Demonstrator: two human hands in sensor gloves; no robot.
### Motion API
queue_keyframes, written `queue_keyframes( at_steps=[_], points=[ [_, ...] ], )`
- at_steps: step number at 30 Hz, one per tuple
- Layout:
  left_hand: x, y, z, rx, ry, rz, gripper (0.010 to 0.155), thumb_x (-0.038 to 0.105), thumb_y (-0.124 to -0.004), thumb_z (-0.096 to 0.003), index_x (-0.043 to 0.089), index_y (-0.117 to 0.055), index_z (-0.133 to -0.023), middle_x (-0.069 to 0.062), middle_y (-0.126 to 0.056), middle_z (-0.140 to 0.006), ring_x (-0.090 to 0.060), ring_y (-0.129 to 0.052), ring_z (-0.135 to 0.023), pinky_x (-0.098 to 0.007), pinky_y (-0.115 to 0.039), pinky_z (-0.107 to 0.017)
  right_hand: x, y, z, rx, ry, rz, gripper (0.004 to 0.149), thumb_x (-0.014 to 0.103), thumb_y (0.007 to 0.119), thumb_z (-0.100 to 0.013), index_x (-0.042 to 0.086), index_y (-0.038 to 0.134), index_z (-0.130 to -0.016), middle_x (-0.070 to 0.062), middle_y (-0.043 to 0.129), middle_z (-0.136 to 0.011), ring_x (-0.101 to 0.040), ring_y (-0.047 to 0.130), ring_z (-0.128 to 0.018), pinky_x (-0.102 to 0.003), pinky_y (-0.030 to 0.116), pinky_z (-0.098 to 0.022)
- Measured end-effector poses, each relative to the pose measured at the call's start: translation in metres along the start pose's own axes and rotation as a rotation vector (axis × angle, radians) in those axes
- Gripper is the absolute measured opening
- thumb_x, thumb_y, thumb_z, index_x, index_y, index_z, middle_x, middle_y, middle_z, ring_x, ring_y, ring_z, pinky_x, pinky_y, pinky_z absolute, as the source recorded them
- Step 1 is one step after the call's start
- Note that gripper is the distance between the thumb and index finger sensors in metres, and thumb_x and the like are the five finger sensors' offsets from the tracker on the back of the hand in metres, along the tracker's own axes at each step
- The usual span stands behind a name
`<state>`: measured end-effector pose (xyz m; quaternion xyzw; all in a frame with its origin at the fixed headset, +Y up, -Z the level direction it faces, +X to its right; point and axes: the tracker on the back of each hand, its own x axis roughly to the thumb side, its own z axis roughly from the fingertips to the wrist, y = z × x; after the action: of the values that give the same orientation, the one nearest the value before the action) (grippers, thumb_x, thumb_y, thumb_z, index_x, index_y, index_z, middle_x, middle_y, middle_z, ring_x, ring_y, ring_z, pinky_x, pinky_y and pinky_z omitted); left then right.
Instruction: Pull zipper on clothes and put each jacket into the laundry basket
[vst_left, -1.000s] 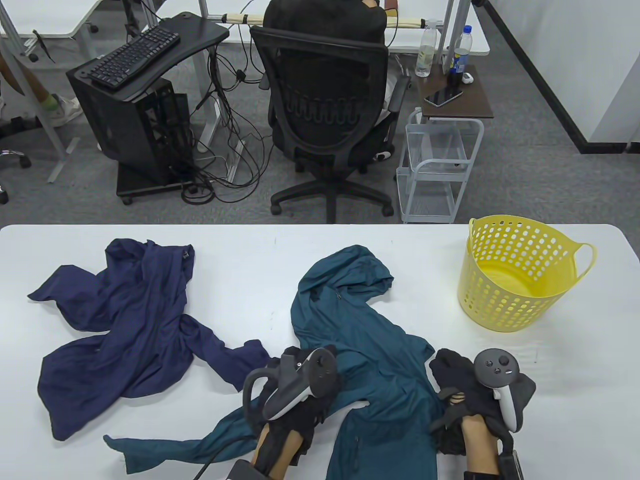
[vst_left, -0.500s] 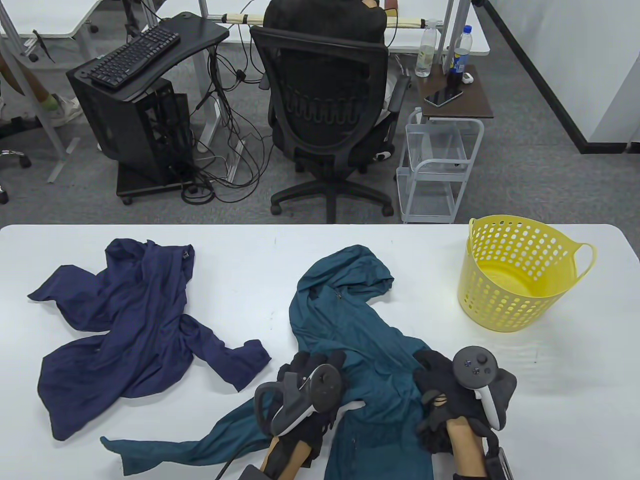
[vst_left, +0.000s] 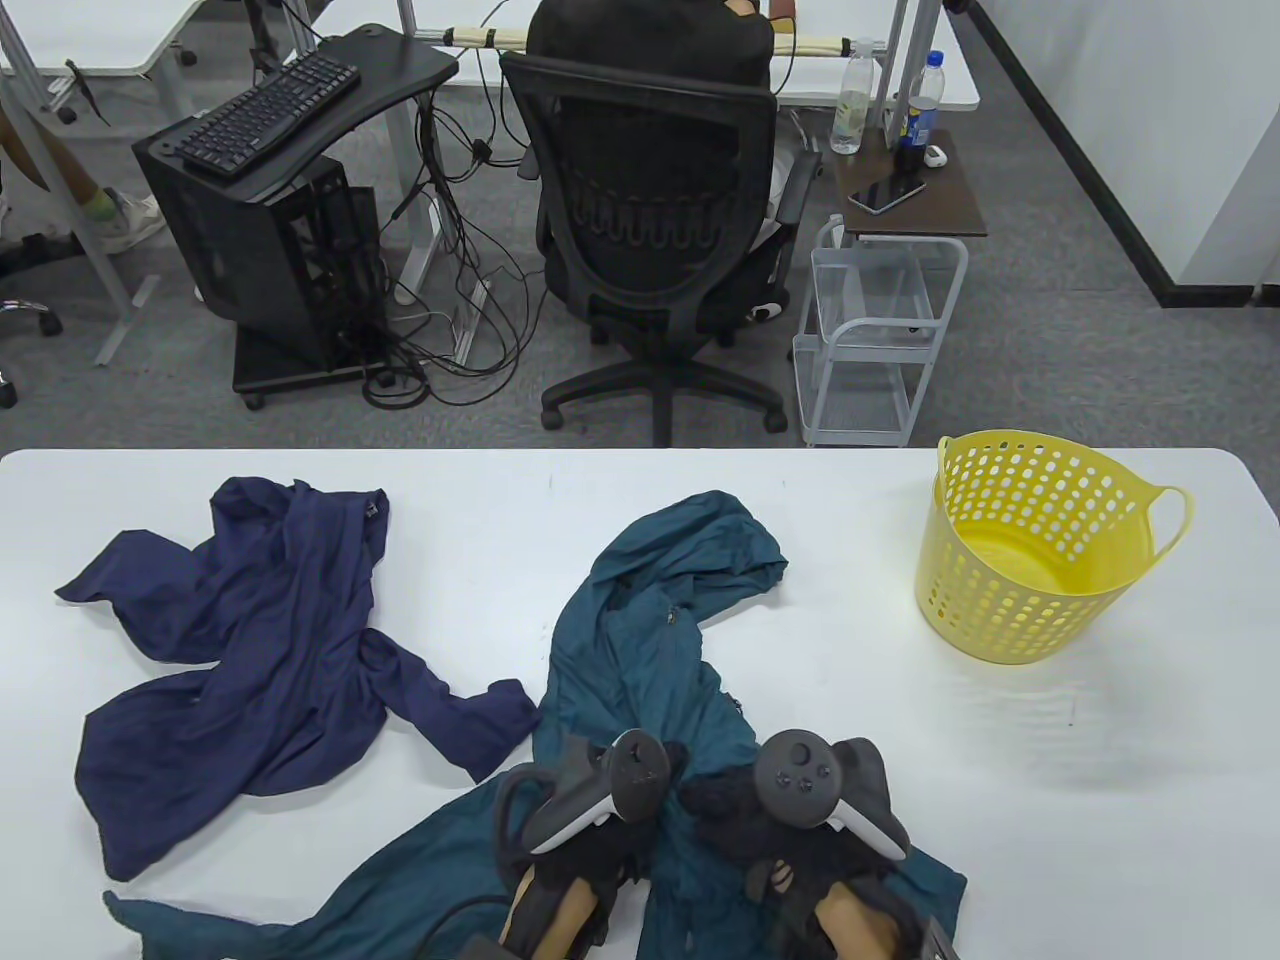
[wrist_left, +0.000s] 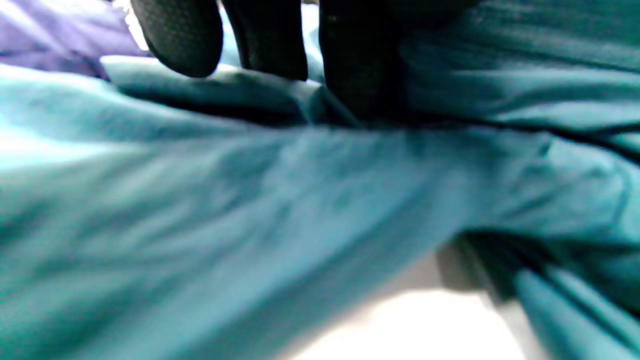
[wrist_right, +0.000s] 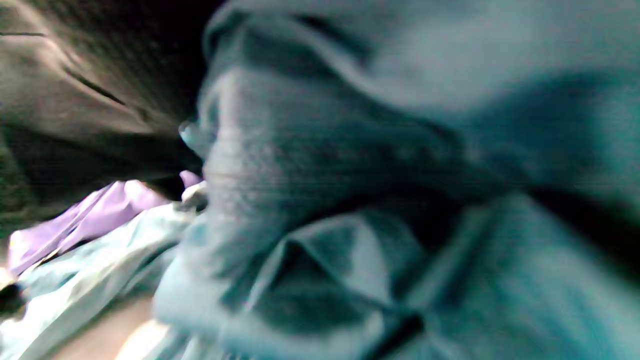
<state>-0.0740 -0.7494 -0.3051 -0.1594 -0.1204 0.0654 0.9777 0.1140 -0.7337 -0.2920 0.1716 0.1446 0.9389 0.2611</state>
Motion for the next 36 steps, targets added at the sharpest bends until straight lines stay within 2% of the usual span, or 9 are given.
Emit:
queue_keyframes(
  at_steps=[2, 9, 12, 15, 18, 20, 23, 31, 36],
  points=[
    [-0.003, -0.002, -0.001, -0.03, 0.015, 0.017, 0.053, 0.038, -0.066, -0.047, 0.043, -0.063, -0.1, 0.015, -0.083, -0.103, -0.028, -0.077, -0.095, -0.055, -0.068, -0.064, -0.009, -0.007, 0.002, -0.022, -0.001, -0.114, 0.047, 0.05, 0.08, -0.049, 0.029, 0.089, -0.09, 0.0, 0.098, -0.088, -0.025, 0.1, -0.065, -0.049, 0.077, -0.057],
    [-0.009, -0.005, -0.003, -0.056, 0.02, 0.083, 0.053, 0.041, -0.066, -0.0469, 0.041, -0.064, -0.1, 0.013, -0.083, -0.103, -0.028, -0.077, -0.095, -0.055, -0.069, -0.064, -0.054, -0.046, 0.021, -0.484, 0.266, -0.19, 0.045, 0.04, 0.085, -0.049, 0.026, 0.085, -0.092, -0.003, 0.095, -0.089, -0.026, 0.098, -0.062, -0.05, 0.077, -0.055],
    [-0.009, -0.005, -0.003, -0.057, 0.019, 0.085, 0.053, 0.041, -0.066, -0.047, 0.042, -0.064, -0.1, 0.014, -0.083, -0.104, -0.028, -0.076, -0.096, -0.055, -0.068, -0.064, -0.061, -0.038, 0.011, -0.421, 0.323, -0.064, 0.062, 0.045, 0.09, -0.046, 0.028, 0.071, -0.102, -0.001, 0.08, -0.1, -0.028, 0.087, -0.075, -0.052, 0.071, -0.061],
    [-0.009, -0.005, -0.003, -0.056, 0.017, 0.078, 0.054, 0.041, -0.066, -0.047, 0.042, -0.063, -0.1, 0.014, -0.082, -0.104, -0.028, -0.076, -0.096, -0.055, -0.068, -0.064, -0.058, -0.022, -0.003, -0.234, 0.296, -0.033, 0.086, 0.06, 0.089, -0.043, 0.025, 0.05, -0.111, -0.004, 0.053, -0.115, -0.038, 0.063, -0.094, -0.06, 0.056, -0.068],
    [-0.01, -0.005, -0.003, -0.059, 0.015, 0.08, 0.054, 0.041, -0.066, -0.047, 0.042, -0.063, -0.1, 0.013, -0.082, -0.104, -0.028, -0.076, -0.096, -0.055, -0.068, -0.064, -0.05, -0.01, -0.012, -0.114, 0.283, -0.031, 0.095, 0.065, 0.088, -0.042, 0.024, 0.041, -0.114, -0.006, 0.031, -0.122, -0.044, 0.039, -0.104, -0.064, 0.045, -0.072],
    [-0.01, -0.004, -0.002, -0.062, 0.015, 0.082, 0.054, 0.041, -0.066, -0.047, 0.042, -0.063, -0.101, 0.013, -0.082, -0.104, -0.029, -0.076, -0.096, -0.055, -0.068, -0.064, -0.048, -0.008, -0.015, -0.171, 0.321, 0.041, 0.08, 0.059, 0.087, -0.045, 0.029, 0.054, -0.111, -0.004, 0.039, -0.122, -0.043, 0.042, -0.104, -0.063, 0.046, -0.072],
    [-0.013, 0.003, 0.003, -0.064, 0.039, 0.089, 0.054, 0.046, -0.065, -0.0465, 0.045, -0.063, -0.1, 0.011, -0.082, -0.104, -0.03, -0.077, -0.095, -0.055, -0.068, -0.064, -0.045, -0.013, -0.012, -0.324, 0.334, 0.075, 0.044, 0.046, 0.086, -0.048, 0.037, 0.085, -0.092, 0.005, 0.075, -0.11, -0.04, 0.065, -0.099, -0.06, 0.057, -0.069],
    [-0.001, 0.044, 0.044, 0.369, 0.043, 0.277, 0.067, 0.066, -0.062, -0.04, 0.04, -0.067, -0.101, 0.007, -0.082, -0.104, -0.033, -0.077, -0.095, -0.056, -0.069, -0.064, -0.013, -0.038, 0.021, -0.65, 0.109, -0.021, 0.039, 0.045, 0.085, -0.049, 0.037, 0.089, -0.087, 0.007, 0.092, -0.095, -0.034, 0.082, -0.09, -0.058, 0.066, -0.066],
    [0.03, 0.04, 0.041, 0.364, -0.046, 0.159, 0.089, 0.077, -0.07, -0.0316, 0.039, -0.047, -0.109, 0.009, -0.065, -0.115, -0.033, -0.063, -0.105, -0.058, -0.063, -0.068, 0.005, -0.041, 0.034, -0.702, -0.012, -0.023, 0.039, 0.046, 0.085, -0.049, 0.039, 0.089, -0.087, 0.009, 0.094, -0.092, -0.032, 0.086, -0.087, -0.057, 0.067, -0.065]
  ],
)
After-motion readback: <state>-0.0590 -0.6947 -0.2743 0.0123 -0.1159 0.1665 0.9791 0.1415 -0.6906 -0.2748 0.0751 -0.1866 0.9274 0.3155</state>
